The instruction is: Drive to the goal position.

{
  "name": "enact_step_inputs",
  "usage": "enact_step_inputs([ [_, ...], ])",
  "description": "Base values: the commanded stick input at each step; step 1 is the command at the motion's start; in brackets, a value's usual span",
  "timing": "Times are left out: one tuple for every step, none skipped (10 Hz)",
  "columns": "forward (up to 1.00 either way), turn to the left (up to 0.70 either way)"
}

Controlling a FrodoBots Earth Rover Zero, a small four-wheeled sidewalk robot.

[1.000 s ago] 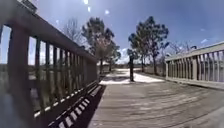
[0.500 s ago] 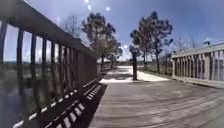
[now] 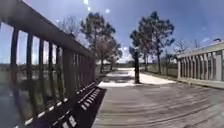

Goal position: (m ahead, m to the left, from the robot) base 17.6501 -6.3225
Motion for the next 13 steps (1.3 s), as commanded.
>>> enact_step_inputs([
  [0.7, 0.0],
  [0.7, 0.0],
  [0.7, 0.0],
  [0.7, 0.0],
  [0.7, 0.0],
  [0.7, 0.0],
  [0.7, 0.0],
  [0.7, 0.0],
  [0.7, 0.0],
  [0.7, 0.0],
  [0.7, 0.0],
  [0.7, 0.0],
  [0.7, 0.0],
])
